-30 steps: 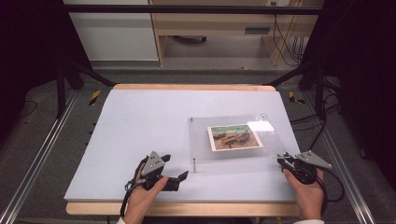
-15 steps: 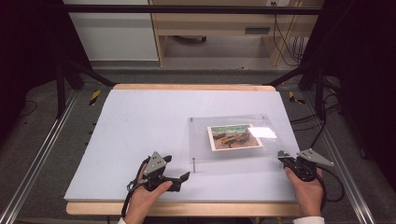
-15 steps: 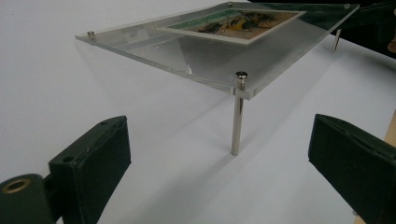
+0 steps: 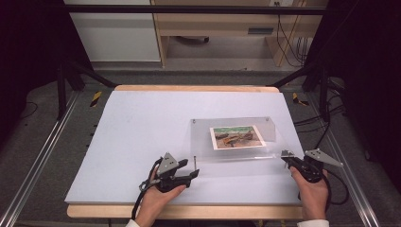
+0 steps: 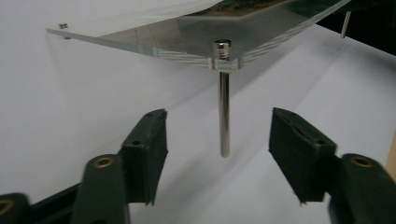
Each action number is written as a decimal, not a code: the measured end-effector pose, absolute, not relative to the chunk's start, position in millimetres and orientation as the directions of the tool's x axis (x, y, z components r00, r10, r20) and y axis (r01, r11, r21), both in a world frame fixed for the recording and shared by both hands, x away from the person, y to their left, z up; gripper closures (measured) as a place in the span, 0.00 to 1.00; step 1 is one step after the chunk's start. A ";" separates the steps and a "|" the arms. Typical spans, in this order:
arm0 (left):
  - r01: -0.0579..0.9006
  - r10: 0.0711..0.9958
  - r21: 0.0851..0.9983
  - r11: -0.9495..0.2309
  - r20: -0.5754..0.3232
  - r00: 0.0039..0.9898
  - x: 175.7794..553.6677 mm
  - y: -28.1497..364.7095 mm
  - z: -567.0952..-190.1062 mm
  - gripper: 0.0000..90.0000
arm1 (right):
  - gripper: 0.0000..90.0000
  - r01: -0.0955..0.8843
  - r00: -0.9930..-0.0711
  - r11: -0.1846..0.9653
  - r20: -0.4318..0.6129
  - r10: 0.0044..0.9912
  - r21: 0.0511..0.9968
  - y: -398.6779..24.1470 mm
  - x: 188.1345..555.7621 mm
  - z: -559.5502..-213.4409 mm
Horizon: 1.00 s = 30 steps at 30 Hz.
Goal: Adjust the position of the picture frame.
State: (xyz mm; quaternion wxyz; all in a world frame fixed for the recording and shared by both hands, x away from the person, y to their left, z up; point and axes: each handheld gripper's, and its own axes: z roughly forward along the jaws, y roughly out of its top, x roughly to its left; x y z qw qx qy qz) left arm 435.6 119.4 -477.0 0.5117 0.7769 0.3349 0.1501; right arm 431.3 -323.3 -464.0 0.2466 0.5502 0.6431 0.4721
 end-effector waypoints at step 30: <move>0.411 0.670 0.909 -0.075 -0.259 0.695 449.9 109.3 -475.8 0.93 | 0.91 0.461 -0.295 -0.013 0.167 0.941 0.887 -320.5 433.1 -466.4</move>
